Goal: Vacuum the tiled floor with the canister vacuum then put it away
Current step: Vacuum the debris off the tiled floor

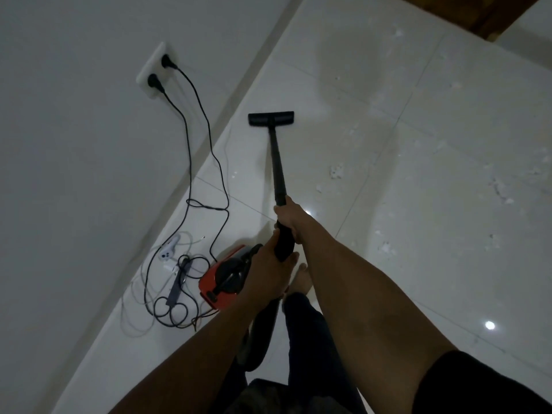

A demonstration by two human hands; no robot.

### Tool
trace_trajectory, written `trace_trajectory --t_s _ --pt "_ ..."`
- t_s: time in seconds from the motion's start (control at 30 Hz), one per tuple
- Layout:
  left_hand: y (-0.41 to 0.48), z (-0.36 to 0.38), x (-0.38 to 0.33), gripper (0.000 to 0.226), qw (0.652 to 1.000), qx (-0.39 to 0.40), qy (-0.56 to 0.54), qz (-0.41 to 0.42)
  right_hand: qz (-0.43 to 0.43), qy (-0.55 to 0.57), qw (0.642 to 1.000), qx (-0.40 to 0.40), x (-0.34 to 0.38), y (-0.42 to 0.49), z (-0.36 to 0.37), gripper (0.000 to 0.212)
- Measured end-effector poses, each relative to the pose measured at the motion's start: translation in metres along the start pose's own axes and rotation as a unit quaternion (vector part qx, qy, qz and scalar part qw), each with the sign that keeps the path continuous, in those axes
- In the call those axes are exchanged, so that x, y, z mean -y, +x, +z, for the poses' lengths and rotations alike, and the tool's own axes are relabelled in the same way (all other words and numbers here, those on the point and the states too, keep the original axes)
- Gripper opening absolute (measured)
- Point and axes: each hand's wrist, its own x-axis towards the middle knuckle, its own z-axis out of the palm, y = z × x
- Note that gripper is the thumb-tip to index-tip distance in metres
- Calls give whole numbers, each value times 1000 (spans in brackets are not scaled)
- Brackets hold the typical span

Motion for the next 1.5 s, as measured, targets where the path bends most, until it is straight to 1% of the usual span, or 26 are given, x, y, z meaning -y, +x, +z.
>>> trace_trajectory --t_s 0.07,0.13,0.2,0.33,0.4,0.5,0.57,0.67,0.77,0.9,1.0,1.07,1.13,1.2,1.3,1.4,1.5 --pt "7 -2 -10 28 1000 -7 4 1 -5 11 1000 -4 10 0 -4 42" --pt "14 -6 -16 29 1000 -6 -7 -18 -10 14 1000 -26 14 4 -5 40" --pt "19 -13 -16 27 999 3 -2 -36 -8 21 999 -47 15 6 -1 43" --pt "34 -25 -21 20 998 -5 55 -14 21 68 995 -70 28 9 0 53" --pt "38 -32 -27 24 999 -3 52 -10 36 110 990 -78 37 7 -1 56" --pt "48 -39 -36 40 998 6 61 -17 56 149 984 -86 51 5 -6 59" --pt "56 -42 -45 47 998 17 67 -14 54 140 985 -87 59 9 -11 61" --pt "71 -40 -58 49 999 35 31 -11 33 94 991 -88 75 23 -22 64" --pt "90 -42 -71 51 999 26 45 16 30 83 993 -76 97 31 -32 62" --pt "122 -65 -85 49 998 22 47 30 23 76 995 -64 137 50 -32 57" --pt "139 -97 -94 46 998 26 61 12 32 139 986 -85 161 53 -12 52" --pt "147 -123 -101 45 996 46 74 -11 45 185 976 -103 171 52 2 50" --pt "156 -146 -107 46 994 76 81 -21 59 214 968 -117 181 53 11 53" --pt "165 -159 -113 45 990 102 93 -13 74 233 961 -131 190 54 11 58" --pt "181 -159 -125 40 987 122 105 12 81 210 962 -156 206 59 -1 59" --pt "194 -145 -136 35 987 142 76 19 71 150 973 -162 214 68 -24 60" --pt "205 -132 -145 39 988 140 55 38 61 95 980 -163 223 77 -41 59"
